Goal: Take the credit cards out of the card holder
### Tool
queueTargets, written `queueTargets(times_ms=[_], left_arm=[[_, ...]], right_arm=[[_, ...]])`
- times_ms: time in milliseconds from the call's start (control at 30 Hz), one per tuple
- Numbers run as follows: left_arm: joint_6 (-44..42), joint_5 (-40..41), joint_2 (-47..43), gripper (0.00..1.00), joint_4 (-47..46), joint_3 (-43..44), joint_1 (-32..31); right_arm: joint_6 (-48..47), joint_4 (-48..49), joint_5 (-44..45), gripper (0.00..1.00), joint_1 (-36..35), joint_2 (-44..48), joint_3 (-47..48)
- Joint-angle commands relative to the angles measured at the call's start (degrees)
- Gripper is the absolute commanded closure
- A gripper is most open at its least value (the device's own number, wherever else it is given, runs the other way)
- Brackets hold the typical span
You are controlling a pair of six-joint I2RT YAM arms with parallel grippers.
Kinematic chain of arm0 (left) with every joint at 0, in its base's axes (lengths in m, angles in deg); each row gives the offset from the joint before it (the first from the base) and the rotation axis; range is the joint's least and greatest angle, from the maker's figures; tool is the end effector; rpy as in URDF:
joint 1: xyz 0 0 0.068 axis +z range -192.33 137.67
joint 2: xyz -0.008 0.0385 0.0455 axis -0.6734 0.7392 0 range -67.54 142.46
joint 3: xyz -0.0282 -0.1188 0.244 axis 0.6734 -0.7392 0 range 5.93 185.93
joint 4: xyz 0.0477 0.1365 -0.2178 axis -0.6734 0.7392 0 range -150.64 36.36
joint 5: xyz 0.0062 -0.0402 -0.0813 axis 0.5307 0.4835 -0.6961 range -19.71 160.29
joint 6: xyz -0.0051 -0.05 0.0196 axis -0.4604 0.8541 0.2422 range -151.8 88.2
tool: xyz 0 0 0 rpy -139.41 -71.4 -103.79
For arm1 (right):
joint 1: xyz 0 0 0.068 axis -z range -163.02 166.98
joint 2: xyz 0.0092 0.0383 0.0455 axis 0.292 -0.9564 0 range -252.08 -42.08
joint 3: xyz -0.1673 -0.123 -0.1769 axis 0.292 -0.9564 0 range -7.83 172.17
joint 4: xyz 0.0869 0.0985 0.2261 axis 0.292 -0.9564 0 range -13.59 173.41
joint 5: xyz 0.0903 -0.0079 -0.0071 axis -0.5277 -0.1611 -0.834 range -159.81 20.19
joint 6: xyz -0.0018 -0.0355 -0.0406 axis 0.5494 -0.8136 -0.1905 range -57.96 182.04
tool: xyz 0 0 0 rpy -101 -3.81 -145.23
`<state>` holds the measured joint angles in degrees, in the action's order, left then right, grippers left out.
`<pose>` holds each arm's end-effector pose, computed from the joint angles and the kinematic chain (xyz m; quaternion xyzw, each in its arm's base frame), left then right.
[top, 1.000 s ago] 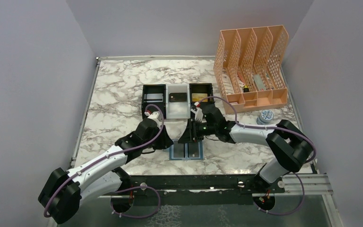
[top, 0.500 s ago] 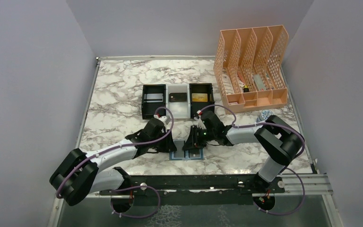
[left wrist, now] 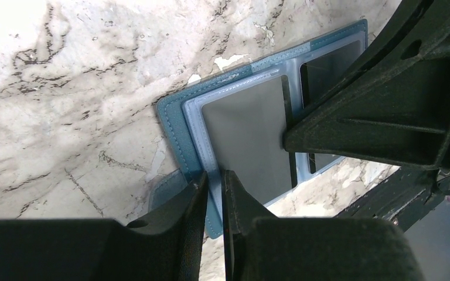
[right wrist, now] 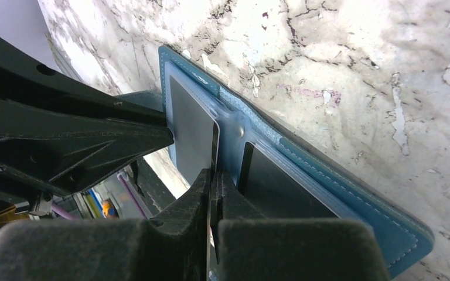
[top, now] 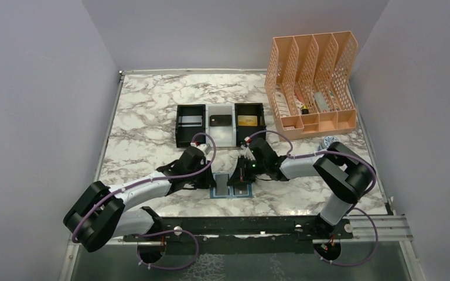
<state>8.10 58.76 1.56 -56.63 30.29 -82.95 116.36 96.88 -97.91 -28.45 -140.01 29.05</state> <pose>0.1576 -0.1447 0.1484 0.0412 0.9310 -0.2981 0.2067 0.1976 0.2246 0.1117 -0.0175 0.9084 0.4142 0.0532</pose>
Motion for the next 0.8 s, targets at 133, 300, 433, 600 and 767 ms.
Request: queueTargets(times_ms=[133,300,433,600,767], left_arm=[[-0.9,3.3,2.0,0.85,1.6,-0.4,-0.7],[-0.8,4.4,2.4,0.85,2.2,-0.5,-0.8],[-0.6,4.8,2.3,0.86,2.4,-0.7,-0.8],[-0.6,4.7,1.6,0.86,2.5,-0.5,-0.8],[-0.7,4.0,-1.0,0.78,3.2,0.8,-0.8]], right_arm=[[-2.2,-3.4,1.8,0.99,-0.2,3.6,0.5],[-4.1,-8.0,2.7,0.99,0.4,6.1,0.5],[-6.7,-9.0,-1.0,0.99,1.2,6.7,0.7],[-8.4,-8.9,-5.5,0.98,1.7,5.8,0.9],[-4.8,-4.1,-7.9,0.97,2.0,5.7,-0.3]])
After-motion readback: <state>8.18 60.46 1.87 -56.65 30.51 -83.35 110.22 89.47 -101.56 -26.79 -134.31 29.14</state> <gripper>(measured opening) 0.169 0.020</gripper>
